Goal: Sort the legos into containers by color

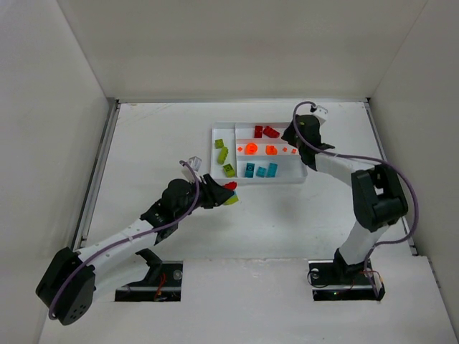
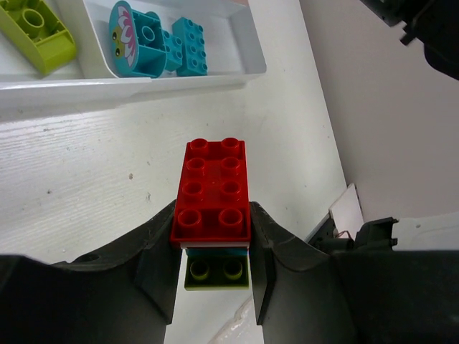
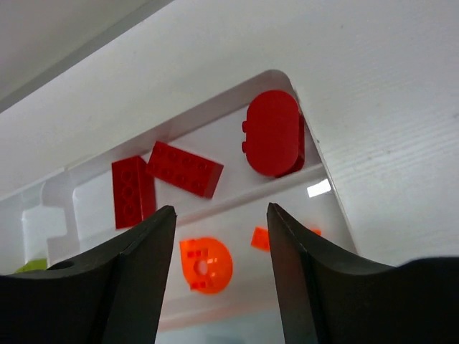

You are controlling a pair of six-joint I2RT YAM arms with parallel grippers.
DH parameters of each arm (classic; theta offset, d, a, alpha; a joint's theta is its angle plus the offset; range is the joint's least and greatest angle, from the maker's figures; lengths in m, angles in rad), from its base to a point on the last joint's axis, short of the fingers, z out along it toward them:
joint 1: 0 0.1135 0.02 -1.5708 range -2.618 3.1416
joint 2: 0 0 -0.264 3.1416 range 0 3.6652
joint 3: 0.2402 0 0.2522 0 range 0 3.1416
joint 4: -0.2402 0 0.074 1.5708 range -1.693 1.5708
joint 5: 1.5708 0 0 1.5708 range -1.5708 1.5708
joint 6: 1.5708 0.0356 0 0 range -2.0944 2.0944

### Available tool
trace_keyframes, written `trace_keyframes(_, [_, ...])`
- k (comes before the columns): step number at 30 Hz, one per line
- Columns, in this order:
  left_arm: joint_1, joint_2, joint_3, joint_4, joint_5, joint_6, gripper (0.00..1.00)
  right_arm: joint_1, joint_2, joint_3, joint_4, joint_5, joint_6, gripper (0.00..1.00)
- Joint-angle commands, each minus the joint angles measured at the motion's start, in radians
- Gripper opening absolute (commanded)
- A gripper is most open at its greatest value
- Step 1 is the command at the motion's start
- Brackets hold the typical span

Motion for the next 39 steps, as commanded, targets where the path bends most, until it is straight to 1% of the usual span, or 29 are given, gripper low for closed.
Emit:
trace_keyframes(1, [0.007, -0.026, -0.001, 0.053, 0.059, 0.028, 0.21, 0.067, -0.192, -0.12, 0.089, 0.003, -0.009, 0.55])
trace_keyframes(4, [0.013, -0.033, -0.009, 0.063, 0.098, 0.037, 0.21, 0.162, -0.346, -0.264, 0.127, -0.071, 0.0, 0.41])
trace_keyframes(5, [0.013, -0.037, -0.012, 0.065, 0.11, 0.037, 0.21, 0.198, -0.396, -0.313, 0.147, -0.109, 0.001, 0.38])
trace_keyframes(7, [0.01, -0.047, -0.021, 0.076, 0.116, 0.036, 0.21, 0.274, -0.482, -0.401, 0.202, -0.187, 0.008, 0.37])
trace_keyframes(8, [0.007, -0.055, -0.024, 0.082, 0.118, 0.031, 0.21, 0.313, -0.518, -0.441, 0.225, -0.224, 0.012, 0.38])
trace_keyframes(10, [0.001, -0.073, -0.032, 0.091, 0.119, 0.028, 0.21, 0.37, -0.577, -0.511, 0.277, -0.282, 0.021, 0.45])
trace_keyframes(12, [-0.01, -0.101, -0.04, 0.097, 0.124, 0.024, 0.21, 0.411, -0.633, -0.589, 0.358, -0.324, 0.056, 0.59])
trace_keyframes(13, [-0.013, -0.112, -0.044, 0.102, 0.127, 0.021, 0.21, 0.414, -0.653, -0.62, 0.403, -0.347, 0.07, 0.64])
trace_keyframes(15, [-0.018, -0.129, -0.05, 0.12, 0.131, -0.005, 0.22, 0.417, -0.674, -0.665, 0.481, -0.407, 0.115, 0.71])
trace_keyframes(17, [-0.019, -0.139, -0.052, 0.143, 0.148, -0.036, 0.22, 0.41, -0.684, -0.686, 0.546, -0.502, 0.156, 0.78])
trace_keyframes(20, [-0.016, -0.144, -0.055, 0.191, 0.191, -0.103, 0.23, 0.414, -0.696, -0.712, 0.645, -0.591, 0.179, 0.85])
trace_keyframes(22, [-0.005, -0.142, -0.064, 0.241, 0.226, -0.159, 0.23, 0.414, -0.714, -0.734, 0.705, -0.62, 0.201, 0.89])
trace_keyframes(26, [0.012, -0.106, -0.078, 0.321, 0.28, -0.263, 0.23, 0.414, -0.76, -0.777, 0.806, -0.652, 0.258, 0.94])
trace_keyframes(30, [0.001, -0.08, -0.092, 0.418, 0.292, -0.332, 0.23, 0.414, -0.708, -0.755, 0.83, -0.692, 0.293, 0.95])
trace_keyframes(33, [-0.005, -0.072, -0.09, 0.448, 0.303, -0.36, 0.23, 0.417, -0.671, -0.748, 0.856, -0.692, 0.313, 0.96])
trace_keyframes(36, [-0.01, -0.079, -0.095, 0.465, 0.303, -0.378, 0.23, 0.424, -0.659, -0.749, 0.876, -0.692, 0.327, 0.94])
trace_keyframes(39, [-0.018, -0.095, -0.099, 0.475, 0.303, -0.381, 0.23, 0.424, -0.665, -0.757, 0.886, -0.697, 0.34, 0.87])
